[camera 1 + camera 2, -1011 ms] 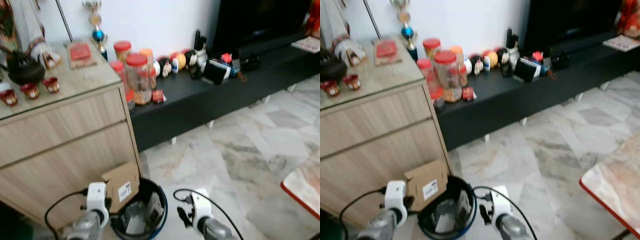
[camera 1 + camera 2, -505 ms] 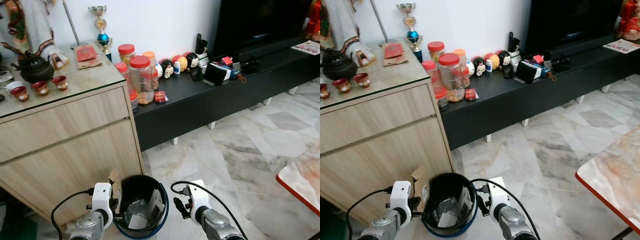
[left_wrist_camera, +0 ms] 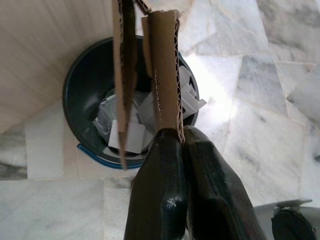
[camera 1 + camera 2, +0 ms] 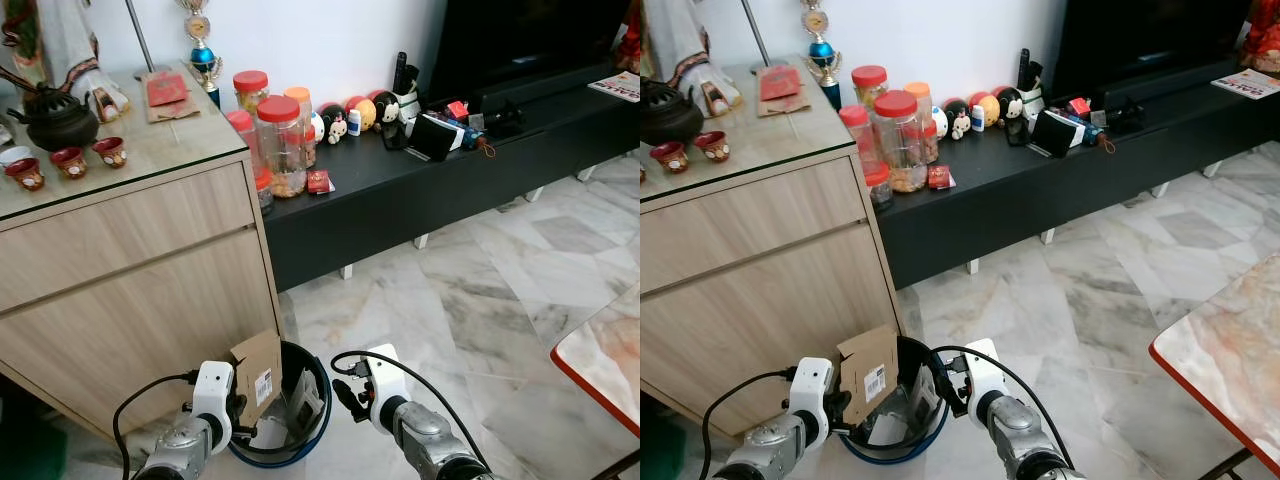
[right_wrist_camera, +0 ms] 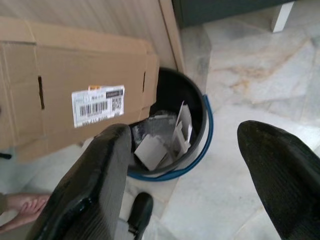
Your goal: Picking trash to rubbish bin
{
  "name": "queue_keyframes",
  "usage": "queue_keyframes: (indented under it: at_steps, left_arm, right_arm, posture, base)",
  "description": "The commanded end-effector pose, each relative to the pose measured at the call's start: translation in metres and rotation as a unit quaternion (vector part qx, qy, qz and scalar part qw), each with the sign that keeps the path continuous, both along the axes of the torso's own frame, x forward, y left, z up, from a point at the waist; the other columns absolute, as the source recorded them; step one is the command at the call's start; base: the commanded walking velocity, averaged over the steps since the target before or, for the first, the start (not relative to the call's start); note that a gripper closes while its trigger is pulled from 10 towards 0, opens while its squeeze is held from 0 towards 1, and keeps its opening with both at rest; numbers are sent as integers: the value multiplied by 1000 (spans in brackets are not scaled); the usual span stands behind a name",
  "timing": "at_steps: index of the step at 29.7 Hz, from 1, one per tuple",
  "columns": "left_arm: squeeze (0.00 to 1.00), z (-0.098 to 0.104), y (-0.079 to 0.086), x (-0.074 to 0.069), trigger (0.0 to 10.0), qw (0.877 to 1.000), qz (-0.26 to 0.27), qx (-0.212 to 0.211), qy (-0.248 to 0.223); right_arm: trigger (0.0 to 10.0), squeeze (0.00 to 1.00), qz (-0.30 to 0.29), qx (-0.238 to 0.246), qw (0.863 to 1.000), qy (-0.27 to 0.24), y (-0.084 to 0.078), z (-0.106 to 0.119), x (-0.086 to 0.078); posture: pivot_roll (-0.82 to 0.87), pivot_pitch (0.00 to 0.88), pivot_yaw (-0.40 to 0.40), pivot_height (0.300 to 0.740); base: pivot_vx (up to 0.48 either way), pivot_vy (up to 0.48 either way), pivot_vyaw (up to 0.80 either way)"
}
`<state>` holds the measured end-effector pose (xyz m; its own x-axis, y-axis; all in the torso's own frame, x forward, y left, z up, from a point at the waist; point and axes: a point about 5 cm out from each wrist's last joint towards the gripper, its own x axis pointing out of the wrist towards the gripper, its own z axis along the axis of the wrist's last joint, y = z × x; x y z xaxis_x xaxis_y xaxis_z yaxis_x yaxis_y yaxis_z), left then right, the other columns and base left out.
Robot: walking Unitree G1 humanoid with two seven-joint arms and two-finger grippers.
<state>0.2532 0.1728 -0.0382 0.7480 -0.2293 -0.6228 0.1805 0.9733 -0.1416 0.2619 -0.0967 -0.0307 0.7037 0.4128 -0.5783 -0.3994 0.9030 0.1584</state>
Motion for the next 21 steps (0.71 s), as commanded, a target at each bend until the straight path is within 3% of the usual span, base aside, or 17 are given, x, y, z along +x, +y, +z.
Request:
queue_keyframes:
  at_steps: [1,7,8,21]
  left_arm:
    - [0,4,-1,5,10000,1000,-20,9,-4]
    - [0,7,3,9,10000,1000,-15,18,-9]
    - [1000,7,4,9,10000,1000,-14,20,-10]
    - [1000,7,10,9,10000,1000,2,27,-9]
  right_arm:
    - [10000,0,8,0,1000,-26,3,9,9]
    - [10000,0,20,-10,999,-30,1,9,9]
    - [10000,0,21,-11,999,-31,1,8,8]
    - [10000,0,19,-12,999,-31,1,8,8]
  posture:
    - [70,80,12,740]
    - [71,86,5,740]
    - [71,87,5,740]
    - [74,72,2,740]
  base:
    - [0,0,0]
    - [0,0,0]
    - [0,0,0]
    - [0,0,0]
